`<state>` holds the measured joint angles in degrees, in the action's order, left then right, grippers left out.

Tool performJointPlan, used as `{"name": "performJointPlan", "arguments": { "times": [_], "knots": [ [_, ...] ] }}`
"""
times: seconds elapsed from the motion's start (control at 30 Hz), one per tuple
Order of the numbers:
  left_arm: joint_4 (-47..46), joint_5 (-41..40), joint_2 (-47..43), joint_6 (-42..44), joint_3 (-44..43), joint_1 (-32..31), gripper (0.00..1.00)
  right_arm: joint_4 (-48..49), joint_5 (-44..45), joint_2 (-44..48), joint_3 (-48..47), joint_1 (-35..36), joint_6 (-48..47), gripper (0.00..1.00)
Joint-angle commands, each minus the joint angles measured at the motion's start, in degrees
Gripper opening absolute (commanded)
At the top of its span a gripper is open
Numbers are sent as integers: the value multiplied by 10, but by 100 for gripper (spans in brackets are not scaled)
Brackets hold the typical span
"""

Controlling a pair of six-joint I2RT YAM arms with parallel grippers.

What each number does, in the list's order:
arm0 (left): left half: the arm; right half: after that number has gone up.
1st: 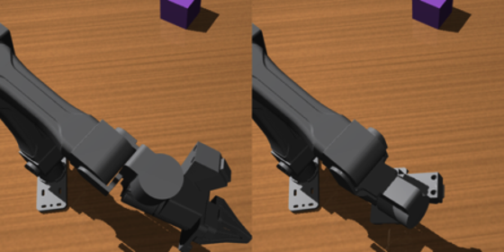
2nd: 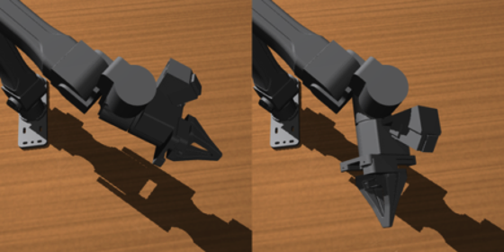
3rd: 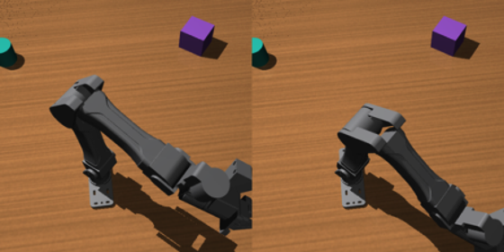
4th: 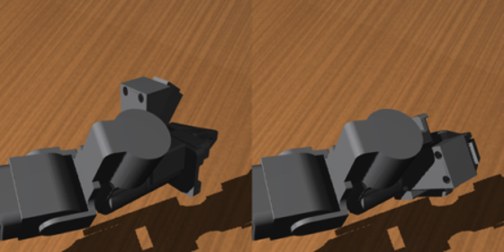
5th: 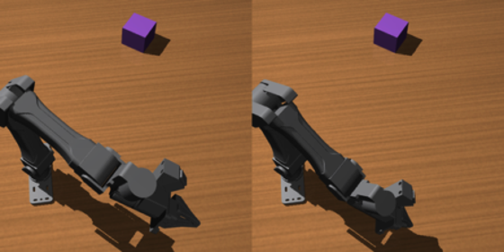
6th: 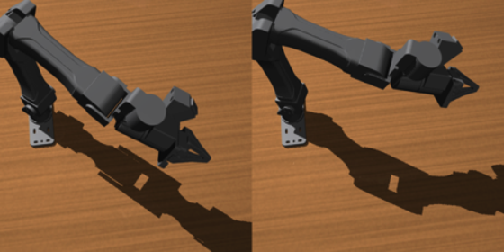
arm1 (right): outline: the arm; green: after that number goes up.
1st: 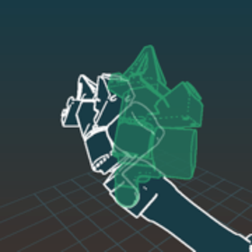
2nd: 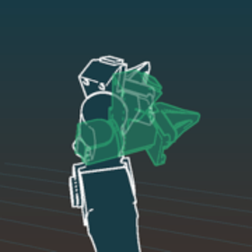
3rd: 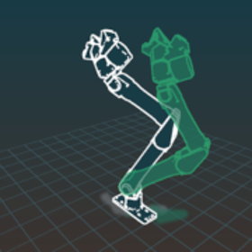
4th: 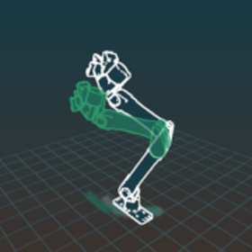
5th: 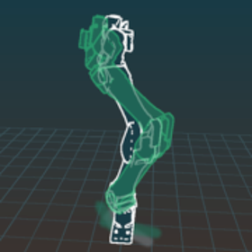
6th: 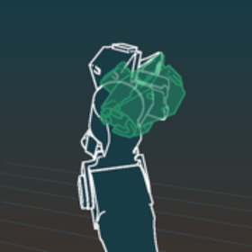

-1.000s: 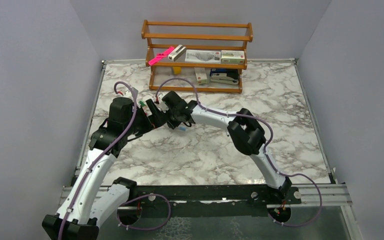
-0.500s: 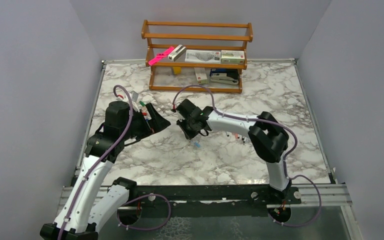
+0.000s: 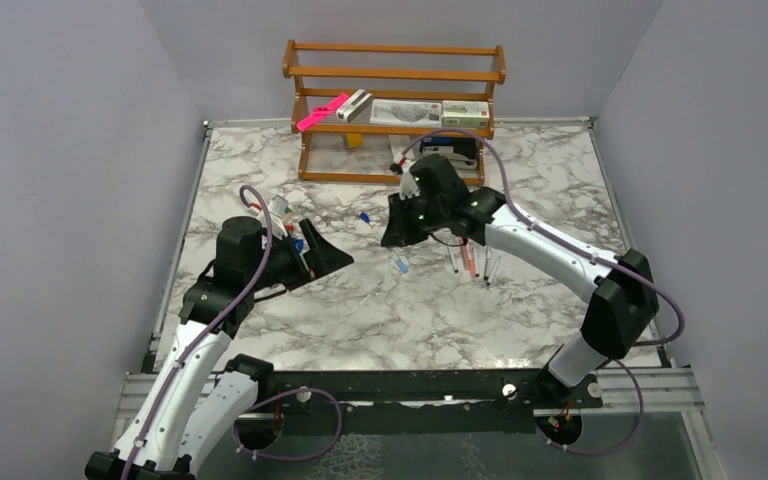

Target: Open the pen caps

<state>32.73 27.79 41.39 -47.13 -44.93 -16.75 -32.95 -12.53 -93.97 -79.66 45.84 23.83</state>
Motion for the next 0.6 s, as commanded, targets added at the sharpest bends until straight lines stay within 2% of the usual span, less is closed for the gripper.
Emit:
{"name": "performJointPlan", "arguments": {
  "times": [0.0,0.27,0.57],
  "knots": [
    [-93,52,-19,-59,45,-3,99,54,-129,48,36,-59,71,13],
    [-180,45,2,-104,76,-29,99,189,-224,99,116,-93,177,13],
    [-294,-40,67,-151,82,-146,99,315,-248,129,192,-97,287,13]
  ]
}}
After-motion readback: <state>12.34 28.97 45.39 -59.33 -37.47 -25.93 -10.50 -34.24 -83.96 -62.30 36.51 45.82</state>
